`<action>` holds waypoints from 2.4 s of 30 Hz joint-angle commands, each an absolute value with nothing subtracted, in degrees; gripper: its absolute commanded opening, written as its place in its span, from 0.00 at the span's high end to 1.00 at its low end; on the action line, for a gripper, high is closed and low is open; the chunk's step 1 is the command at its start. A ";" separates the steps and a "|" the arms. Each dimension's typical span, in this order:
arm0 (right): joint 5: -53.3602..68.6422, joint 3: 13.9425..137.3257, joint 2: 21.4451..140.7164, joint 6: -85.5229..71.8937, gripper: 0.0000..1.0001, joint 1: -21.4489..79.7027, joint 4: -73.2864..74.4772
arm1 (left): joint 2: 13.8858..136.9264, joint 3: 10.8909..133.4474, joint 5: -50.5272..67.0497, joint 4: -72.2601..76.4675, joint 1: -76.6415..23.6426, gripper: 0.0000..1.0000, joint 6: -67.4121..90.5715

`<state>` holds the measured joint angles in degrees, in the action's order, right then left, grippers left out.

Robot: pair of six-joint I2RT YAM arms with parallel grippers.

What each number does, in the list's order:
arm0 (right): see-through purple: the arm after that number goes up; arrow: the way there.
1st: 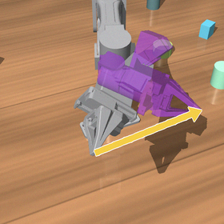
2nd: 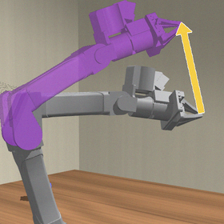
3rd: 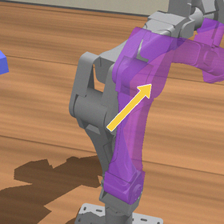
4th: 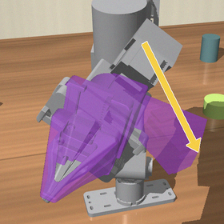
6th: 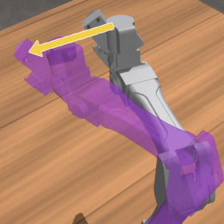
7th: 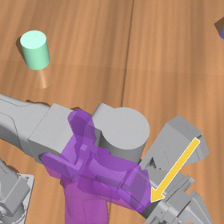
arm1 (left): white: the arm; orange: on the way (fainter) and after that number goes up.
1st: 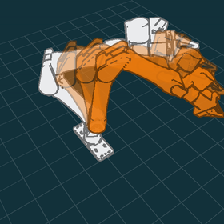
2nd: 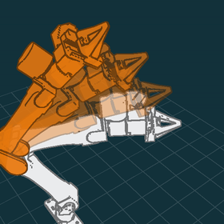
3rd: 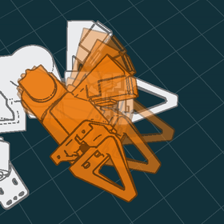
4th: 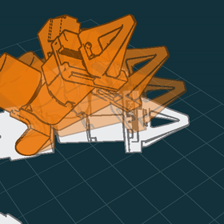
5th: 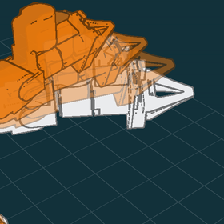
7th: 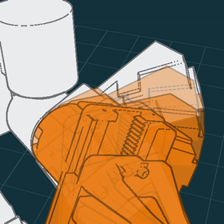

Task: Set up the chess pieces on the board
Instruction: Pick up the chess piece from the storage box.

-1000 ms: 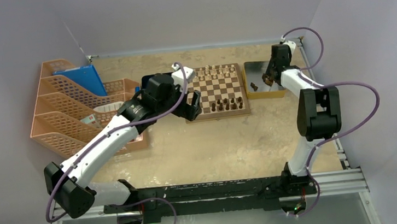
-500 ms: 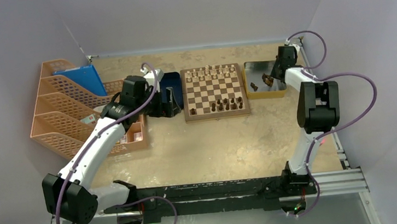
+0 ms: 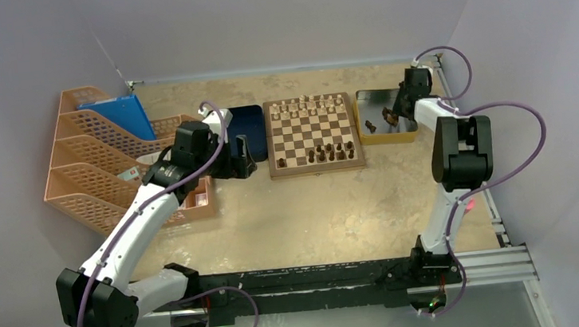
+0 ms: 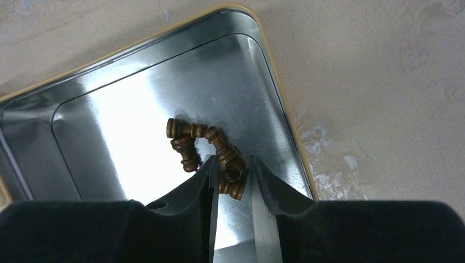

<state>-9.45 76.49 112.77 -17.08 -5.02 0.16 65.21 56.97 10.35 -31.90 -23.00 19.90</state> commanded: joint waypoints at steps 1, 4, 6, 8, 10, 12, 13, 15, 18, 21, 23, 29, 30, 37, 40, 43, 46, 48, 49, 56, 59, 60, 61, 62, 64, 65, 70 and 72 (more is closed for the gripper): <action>-9.50 78.09 112.92 -16.23 0.71 -5.38 -0.31 | 63.95 56.80 9.45 -29.36 -22.94 0.17 18.99; -10.07 78.44 113.32 -16.10 0.72 -5.42 -0.09 | 63.74 56.62 9.03 -29.31 -22.94 0.17 18.83; -9.97 78.57 113.37 -16.16 0.72 -5.37 -0.09 | 63.43 56.48 8.98 -29.16 -22.94 0.17 18.87; -9.68 78.91 113.94 -16.02 0.72 -5.41 -0.09 | 63.38 56.47 8.63 -29.00 -22.94 0.17 19.07; -9.39 79.43 114.44 -15.88 0.73 -5.38 -0.09 | 63.45 56.45 8.16 -28.93 -22.94 0.17 19.07; -9.23 79.58 114.68 -15.91 0.75 -5.37 -0.09 | 63.45 56.46 7.92 -29.06 -22.94 0.17 19.12; -9.16 79.55 114.54 -15.88 0.76 -5.37 -0.09 | 63.41 56.50 7.87 -29.01 -22.94 0.17 19.15; -8.93 79.70 114.75 -15.98 0.76 -5.41 1.10 | 63.61 56.43 7.82 -28.94 -22.94 0.17 19.15; -9.58 79.60 114.96 -16.07 0.75 -5.44 1.04 | 63.83 56.52 8.02 -28.94 -22.94 0.17 19.24; -10.85 78.94 114.59 -15.83 0.79 -5.37 0.26 | 63.89 56.56 8.11 -28.99 -22.94 0.17 19.16; -10.94 79.05 114.32 -15.81 0.80 -5.31 0.26 | 63.74 56.51 7.72 -29.01 -22.94 0.17 19.16; -12.04 78.80 113.26 -15.73 0.78 -5.21 0.81 | 63.42 56.36 7.81 -29.10 -22.94 0.17 19.08; -12.34 78.68 113.02 -15.75 0.77 -5.19 0.94 | 63.38 56.33 7.90 -28.97 -22.94 0.17 19.07; -13.10 79.19 112.70 -16.13 0.87 -4.44 2.12 | 63.15 56.34 8.73 -29.03 -22.94 0.17 18.77; -13.66 79.41 111.69 -16.62 0.88 -3.73 2.55 | 62.89 56.33 8.93 -29.09 -22.94 0.17 18.78; -15.29 79.79 110.98 -17.38 0.88 -2.36 3.49 | 62.68 56.40 9.04 -28.95 -22.94 0.17 18.66; -16.56 79.90 109.88 -17.79 0.89 -1.16 4.54 | 62.41 56.60 8.63 -28.92 -22.94 0.17 18.52; -16.59 79.81 108.81 -17.93 0.89 -0.48 4.64 | 62.20 56.57 8.61 -28.84 -22.94 0.17 18.61; -16.72 79.91 108.40 -17.98 0.89 -0.44 4.83 | 62.18 56.52 8.61 -28.83 -22.94 0.17 18.63; -19.85 82.61 106.12 -18.71 0.90 4.19 8.56 | 61.49 56.64 8.24 -29.26 -22.94 0.17 19.29; -19.91 83.44 104.75 -18.72 0.91 5.79 9.92 | 60.96 56.69 8.25 -29.43 -22.94 0.17 19.29; -19.87 83.49 104.23 -18.72 0.91 6.38 10.24 | 60.78 56.65 8.22 -29.57 -22.94 0.17 19.32; -19.66 83.59 103.64 -18.63 0.91 7.14 10.53 | 60.55 56.61 8.18 -29.61 -22.94 0.17 19.27; -19.27 83.54 103.02 -18.37 0.90 7.92 10.62 | 60.36 56.56 8.17 -29.73 -22.94 0.17 19.25; -18.37 83.25 101.46 -18.13 0.90 9.44 10.56 | 59.79 56.52 7.81 -30.40 -22.94 0.17 19.31; -17.61 83.09 100.76 -18.11 0.90 10.18 10.61 | 59.40 56.39 7.59 -30.61 -22.94 0.17 19.40; -16.34 81.87 97.34 -18.07 0.90 13.02 10.04 | 57.16 54.69 6.43 -30.01 -22.94 0.17 19.60; -14.92 81.88 96.76 -17.77 0.90 13.61 10.02 | 56.59 54.82 6.23 -30.01 -22.94 0.17 19.51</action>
<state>-16.80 81.32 100.51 -17.93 12.43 10.72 58.61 55.07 7.44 -31.38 -23.00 19.77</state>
